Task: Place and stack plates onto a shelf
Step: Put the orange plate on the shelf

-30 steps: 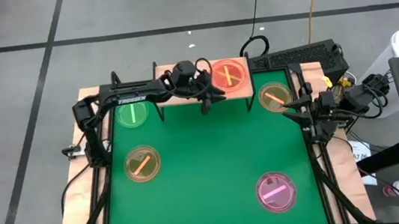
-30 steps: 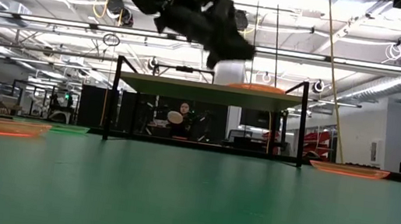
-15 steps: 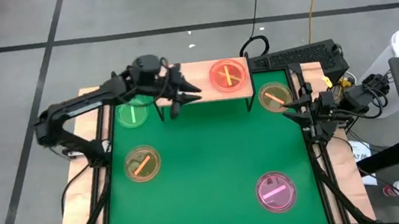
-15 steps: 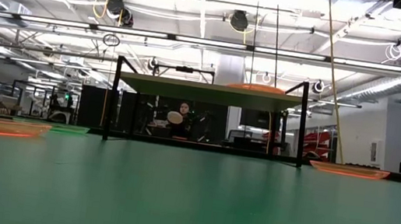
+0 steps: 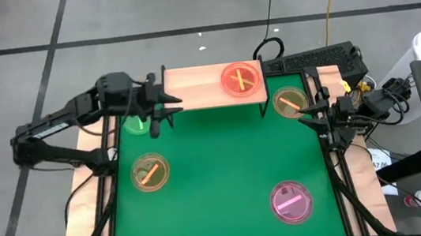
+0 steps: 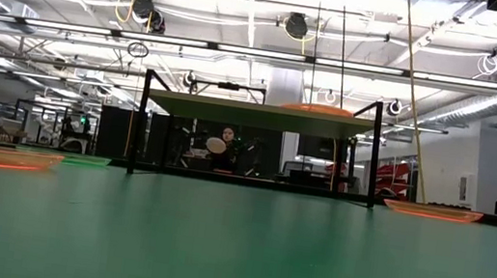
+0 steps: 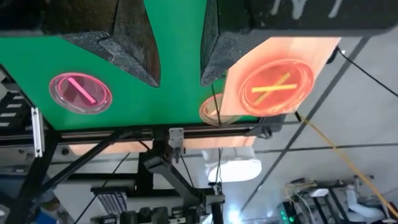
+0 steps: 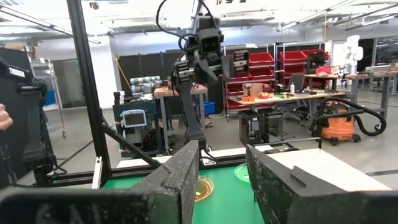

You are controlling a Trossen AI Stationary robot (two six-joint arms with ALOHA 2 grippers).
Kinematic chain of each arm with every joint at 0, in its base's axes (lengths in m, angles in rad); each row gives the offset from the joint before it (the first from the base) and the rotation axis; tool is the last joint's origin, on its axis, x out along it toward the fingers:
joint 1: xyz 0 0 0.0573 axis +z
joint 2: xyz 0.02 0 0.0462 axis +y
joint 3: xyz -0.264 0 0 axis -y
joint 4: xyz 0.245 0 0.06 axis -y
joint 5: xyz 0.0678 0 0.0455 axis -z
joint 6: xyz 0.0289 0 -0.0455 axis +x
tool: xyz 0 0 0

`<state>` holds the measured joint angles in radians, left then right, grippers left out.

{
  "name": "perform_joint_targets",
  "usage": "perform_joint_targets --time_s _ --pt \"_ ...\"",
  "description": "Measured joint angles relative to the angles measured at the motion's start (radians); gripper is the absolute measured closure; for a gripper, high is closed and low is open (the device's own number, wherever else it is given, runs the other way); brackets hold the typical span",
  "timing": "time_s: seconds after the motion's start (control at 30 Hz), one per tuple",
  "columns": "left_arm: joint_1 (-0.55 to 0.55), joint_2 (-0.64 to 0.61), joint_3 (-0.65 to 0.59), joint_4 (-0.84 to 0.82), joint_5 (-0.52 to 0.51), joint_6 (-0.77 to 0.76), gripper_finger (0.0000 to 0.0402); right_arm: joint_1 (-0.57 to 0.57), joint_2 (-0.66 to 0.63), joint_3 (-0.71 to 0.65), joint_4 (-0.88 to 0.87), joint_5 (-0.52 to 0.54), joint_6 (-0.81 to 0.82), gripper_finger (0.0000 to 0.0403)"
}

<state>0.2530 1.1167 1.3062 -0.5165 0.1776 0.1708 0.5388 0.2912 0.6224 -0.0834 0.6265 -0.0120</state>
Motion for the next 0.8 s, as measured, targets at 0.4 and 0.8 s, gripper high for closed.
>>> perform_joint_targets --time_s 0.4,0.8 --pt "-0.009 -0.216 -0.674 0.647 -0.016 -0.26 0.0282 0.0 0.0 0.0 0.006 0.0 0.044 0.0287" --pt "-0.02 -0.241 -0.955 1.047 -0.059 -0.339 0.0282 -0.002 0.036 -0.065 0.223 0.132 -0.135 0.0287"
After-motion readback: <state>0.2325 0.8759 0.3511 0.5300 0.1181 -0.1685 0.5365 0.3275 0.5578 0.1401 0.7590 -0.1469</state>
